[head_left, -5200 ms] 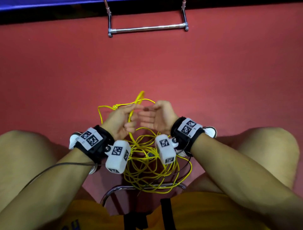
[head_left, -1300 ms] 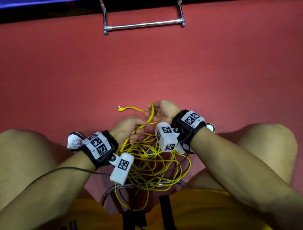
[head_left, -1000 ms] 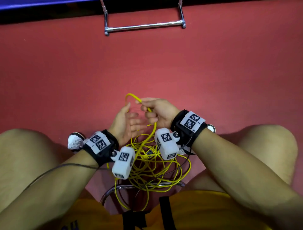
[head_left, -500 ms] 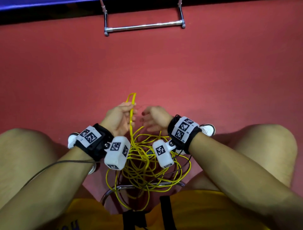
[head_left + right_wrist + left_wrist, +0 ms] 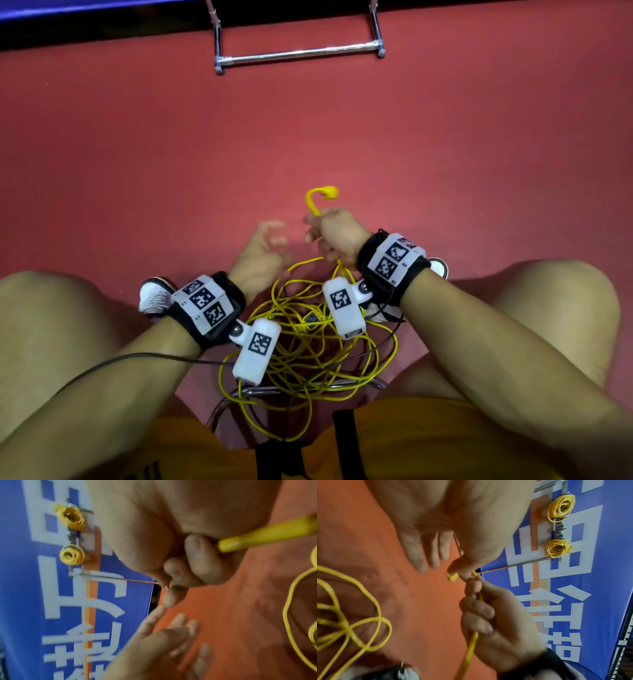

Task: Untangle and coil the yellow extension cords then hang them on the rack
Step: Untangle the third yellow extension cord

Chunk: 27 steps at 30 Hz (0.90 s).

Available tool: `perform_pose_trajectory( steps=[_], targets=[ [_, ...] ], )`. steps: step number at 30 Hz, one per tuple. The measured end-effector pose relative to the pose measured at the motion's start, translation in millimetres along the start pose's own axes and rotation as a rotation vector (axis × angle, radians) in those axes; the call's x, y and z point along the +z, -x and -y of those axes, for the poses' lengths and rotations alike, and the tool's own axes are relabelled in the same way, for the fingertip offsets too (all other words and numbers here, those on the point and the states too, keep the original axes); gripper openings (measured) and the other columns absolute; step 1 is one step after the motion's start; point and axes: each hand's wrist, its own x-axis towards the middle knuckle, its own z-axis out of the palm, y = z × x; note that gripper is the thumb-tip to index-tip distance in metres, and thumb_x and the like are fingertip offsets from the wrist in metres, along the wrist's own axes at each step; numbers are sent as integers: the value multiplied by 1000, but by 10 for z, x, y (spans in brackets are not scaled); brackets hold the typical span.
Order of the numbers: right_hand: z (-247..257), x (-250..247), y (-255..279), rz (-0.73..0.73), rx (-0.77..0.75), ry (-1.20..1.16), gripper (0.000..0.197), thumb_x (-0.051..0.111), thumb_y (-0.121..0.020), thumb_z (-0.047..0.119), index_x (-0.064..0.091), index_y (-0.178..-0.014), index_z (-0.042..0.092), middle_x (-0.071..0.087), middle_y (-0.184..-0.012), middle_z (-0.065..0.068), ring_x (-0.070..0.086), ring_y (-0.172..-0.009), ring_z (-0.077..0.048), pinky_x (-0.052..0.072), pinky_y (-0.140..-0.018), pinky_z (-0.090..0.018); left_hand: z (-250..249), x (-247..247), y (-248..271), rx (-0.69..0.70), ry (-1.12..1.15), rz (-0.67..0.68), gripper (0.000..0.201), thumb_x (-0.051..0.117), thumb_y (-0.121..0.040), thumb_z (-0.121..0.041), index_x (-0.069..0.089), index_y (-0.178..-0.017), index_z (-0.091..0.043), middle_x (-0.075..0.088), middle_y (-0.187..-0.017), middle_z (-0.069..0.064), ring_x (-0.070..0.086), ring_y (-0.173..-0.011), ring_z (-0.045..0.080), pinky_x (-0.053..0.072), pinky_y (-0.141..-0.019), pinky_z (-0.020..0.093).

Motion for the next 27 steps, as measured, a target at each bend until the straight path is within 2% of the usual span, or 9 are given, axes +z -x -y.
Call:
perform_pose_trajectory(
  steps=[3,6,7,9,12,15,21,24,27],
  targets=[
    [10,77,167,302,-67,259,17,51,-102,23,63,-112,17,55,-58,2,31,-34,-7,24,-34,-12,66,-284,-249,246,-507,-123,81,72,-77,-2,39,-145,-30,41,-144,13,48,-128,23,39,-106,41],
    [96,50,264,429,-110,234,15,56,-97,14,70,-100,10,46,-50,0,25,-31,-8,18,-36,-11,46,-476,-295,251,-857,-179,39,63,-72,-45,65,-109,-33,46,-148,7,20,-150,26,15,-122,46],
    [146,31,277,414,-125,225,15,56,-95,9,71,-94,8,43,-46,0,24,-30,-8,17,-37,-10,37,-520,-306,215,-839,-217,24,59,-76,-53,64,-86,-32,59,-132,0,31,-146,25,19,-121,47],
    [265,1,297,352,-162,195,16,55,-92,5,69,-85,7,40,-43,1,23,-29,-8,17,-38,-10,29,-596,-322,171,-645,-189,47,52,-83,-66,58,-64,-23,74,-83,-3,68,-103,30,45,-102,51],
    [347,0,285,198,-253,218,16,58,-88,5,64,-73,4,43,-44,0,33,-34,-13,27,-40,-20,-37,-609,-281,109,-80,-112,63,47,-97,-50,47,-44,-17,42,-39,3,51,-37,27,49,-60,43],
    [186,3,200,64,-297,498,25,63,-87,13,60,-62,9,55,-51,-4,47,-47,-18,40,-53,-30,-206,-670,-152,-80,434,-23,64,40,-102,-47,32,-43,-22,19,-40,-7,23,-32,12,38,-48,24],
    [-241,-55,158,-102,-42,827,65,41,-96,64,65,-70,9,64,-72,-11,59,-69,-24,43,-72,-31,-376,-864,-2,-75,936,121,59,37,-97,-45,30,-44,-23,19,-39,-8,21,-31,9,34,-42,17],
    [-260,-64,205,-116,-64,817,76,34,-91,75,61,-65,8,64,-69,-12,61,-68,-27,47,-76,-37,-399,-874,80,-15,1041,91,61,37,-99,-45,30,-43,-22,20,-39,-7,21,-31,9,30,-41,17],
    [-219,-129,198,-154,-152,619,58,52,-87,68,50,-64,15,56,-58,-9,58,-61,-29,46,-66,-41,-466,-965,115,58,1193,53,64,34,-102,-48,30,-45,-21,20,-41,-7,21,-31,9,27,-42,17]
  ],
)
